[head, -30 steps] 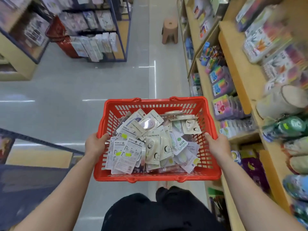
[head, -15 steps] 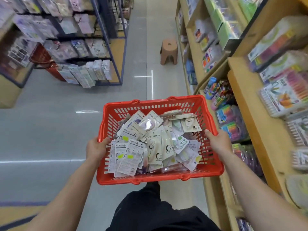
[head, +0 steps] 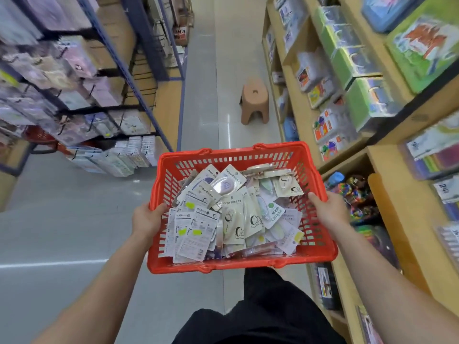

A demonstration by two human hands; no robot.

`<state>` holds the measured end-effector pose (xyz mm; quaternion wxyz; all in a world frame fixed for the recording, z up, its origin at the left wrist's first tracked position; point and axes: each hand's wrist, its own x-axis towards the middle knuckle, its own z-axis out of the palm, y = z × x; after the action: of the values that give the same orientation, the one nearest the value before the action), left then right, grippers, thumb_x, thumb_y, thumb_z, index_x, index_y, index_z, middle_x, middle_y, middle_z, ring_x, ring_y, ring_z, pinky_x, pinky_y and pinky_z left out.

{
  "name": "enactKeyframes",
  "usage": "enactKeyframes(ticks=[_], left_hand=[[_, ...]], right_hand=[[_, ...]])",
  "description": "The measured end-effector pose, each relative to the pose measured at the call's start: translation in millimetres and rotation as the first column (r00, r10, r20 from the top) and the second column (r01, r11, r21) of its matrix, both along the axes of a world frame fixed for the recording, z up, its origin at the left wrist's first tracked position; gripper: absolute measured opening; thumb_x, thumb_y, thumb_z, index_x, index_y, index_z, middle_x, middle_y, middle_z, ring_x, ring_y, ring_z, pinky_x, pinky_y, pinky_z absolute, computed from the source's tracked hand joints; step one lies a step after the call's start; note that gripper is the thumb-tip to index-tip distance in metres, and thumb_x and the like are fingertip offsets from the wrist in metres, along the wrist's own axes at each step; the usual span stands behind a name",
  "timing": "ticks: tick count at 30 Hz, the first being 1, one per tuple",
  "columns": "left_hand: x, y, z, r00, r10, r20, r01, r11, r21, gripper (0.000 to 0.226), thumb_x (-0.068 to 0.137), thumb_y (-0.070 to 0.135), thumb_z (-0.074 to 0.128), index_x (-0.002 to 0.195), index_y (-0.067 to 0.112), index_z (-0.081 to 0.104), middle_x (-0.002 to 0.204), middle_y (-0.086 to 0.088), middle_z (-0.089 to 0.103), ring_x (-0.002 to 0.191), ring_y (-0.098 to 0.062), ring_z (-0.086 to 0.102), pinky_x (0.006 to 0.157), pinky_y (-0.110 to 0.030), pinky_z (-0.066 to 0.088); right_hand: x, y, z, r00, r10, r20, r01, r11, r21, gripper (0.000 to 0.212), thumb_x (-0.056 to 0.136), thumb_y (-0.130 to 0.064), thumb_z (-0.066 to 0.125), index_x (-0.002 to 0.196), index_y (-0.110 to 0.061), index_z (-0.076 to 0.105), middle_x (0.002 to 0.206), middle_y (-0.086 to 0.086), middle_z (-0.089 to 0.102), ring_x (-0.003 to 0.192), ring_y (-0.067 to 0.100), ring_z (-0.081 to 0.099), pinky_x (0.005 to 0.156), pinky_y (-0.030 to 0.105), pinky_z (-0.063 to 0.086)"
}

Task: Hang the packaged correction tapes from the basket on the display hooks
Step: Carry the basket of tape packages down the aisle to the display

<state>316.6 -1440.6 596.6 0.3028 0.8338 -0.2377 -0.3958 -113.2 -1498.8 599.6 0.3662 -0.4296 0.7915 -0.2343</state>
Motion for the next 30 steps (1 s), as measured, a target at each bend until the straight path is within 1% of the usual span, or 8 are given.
enactKeyframes(ticks=[3, 6, 12, 18, 20, 22, 26, 30], left_hand=[[-1, -82, -1, 1.0, 0.007, 0.01, -0.007, 1.0, 0.005, 0.021, 0.095, 0.026, 0.068, 0.108, 0.01, 0.07, 0.088, -0.015, 0.077, 0.076, -0.035, 0.075, 0.08, -0.055, 0.061], [-5, -159, 9, 1.0, 0.027, 0.016, -0.027, 1.0, -0.007, 0.018, 0.096, 0.024, 0.068, 0.107, 0.01, 0.069, 0.087, -0.016, 0.076, 0.076, -0.037, 0.074, 0.079, -0.056, 0.061], [4, -304, 17, 0.999, 0.031, 0.042, -0.031, 0.999, -0.01, 0.014, 0.096, 0.023, 0.068, 0.101, 0.01, 0.069, 0.084, -0.017, 0.076, 0.072, -0.037, 0.074, 0.073, -0.055, 0.062], [27, -446, 3, 0.997, 0.053, 0.056, -0.051, 0.998, -0.035, 0.016, 0.099, 0.021, 0.065, 0.105, 0.006, 0.068, 0.086, -0.014, 0.073, 0.067, -0.028, 0.069, 0.06, -0.034, 0.054], [40, -496, -3, 0.997, 0.056, 0.055, -0.053, 0.998, -0.044, 0.014, 0.099, 0.016, 0.063, 0.105, 0.005, 0.068, 0.086, -0.013, 0.07, 0.065, -0.022, 0.064, 0.056, -0.029, 0.047], [55, -544, -7, 0.996, 0.055, 0.075, -0.054, 0.998, -0.019, 0.015, 0.1, 0.015, 0.063, 0.106, 0.003, 0.069, 0.089, -0.014, 0.07, 0.066, -0.021, 0.062, 0.057, -0.03, 0.045], [84, -628, -6, 0.994, 0.099, 0.05, -0.1, 0.995, 0.003, 0.018, 0.099, 0.018, 0.064, 0.107, 0.003, 0.07, 0.092, -0.016, 0.072, 0.074, -0.03, 0.065, 0.07, -0.037, 0.051], [109, -697, 2, 0.982, 0.185, -0.027, -0.185, 0.983, -0.002, 0.019, 0.099, 0.022, 0.063, 0.111, 0.007, 0.07, 0.094, -0.015, 0.075, 0.078, -0.034, 0.072, 0.079, -0.047, 0.059]], right_hand=[[0, -85, -5, 0.999, 0.007, 0.043, -0.008, 1.0, 0.026, 0.019, 0.1, -0.034, 0.062, 0.093, -0.018, 0.069, 0.073, -0.002, 0.067, 0.064, 0.016, 0.062, 0.06, 0.029, 0.046], [-1, -165, -4, 0.997, 0.016, 0.076, -0.018, 0.999, 0.033, 0.021, 0.1, -0.033, 0.062, 0.099, -0.014, 0.071, 0.08, 0.004, 0.072, 0.067, 0.017, 0.065, 0.063, 0.03, 0.048], [8, -325, 3, 0.997, 0.039, 0.067, -0.04, 0.999, 0.027, 0.024, 0.101, -0.034, 0.06, 0.108, -0.013, 0.069, 0.072, -0.005, 0.064, 0.062, 0.012, 0.061, 0.057, 0.025, 0.042], [43, -477, 7, 0.996, 0.082, 0.032, -0.083, 0.996, 0.037, 0.02, 0.1, -0.038, 0.06, 0.096, -0.019, 0.065, 0.071, -0.005, 0.064, 0.061, 0.012, 0.06, 0.054, 0.024, 0.04], [59, -528, 6, 0.998, 0.056, 0.043, -0.057, 0.998, 0.021, 0.028, 0.095, -0.046, 0.063, 0.087, -0.019, 0.066, 0.068, -0.001, 0.066, 0.061, 0.018, 0.063, 0.055, 0.031, 0.048], [72, -579, 1, 0.999, 0.045, 0.01, -0.045, 0.998, 0.035, 0.034, 0.089, -0.051, 0.065, 0.083, -0.018, 0.07, 0.07, 0.003, 0.071, 0.068, 0.027, 0.07, 0.067, 0.042, 0.057], [106, -674, 20, 0.997, 0.082, -0.01, -0.081, 0.995, 0.059, 0.027, 0.097, -0.039, 0.065, 0.086, -0.016, 0.07, 0.071, 0.002, 0.071, 0.068, 0.025, 0.069, 0.066, 0.036, 0.054], [135, -770, 20, 0.99, 0.139, -0.024, -0.138, 0.99, 0.043, 0.026, 0.096, -0.04, 0.066, 0.081, -0.018, 0.069, 0.076, 0.004, 0.073, 0.074, 0.029, 0.07, 0.076, 0.043, 0.057]])
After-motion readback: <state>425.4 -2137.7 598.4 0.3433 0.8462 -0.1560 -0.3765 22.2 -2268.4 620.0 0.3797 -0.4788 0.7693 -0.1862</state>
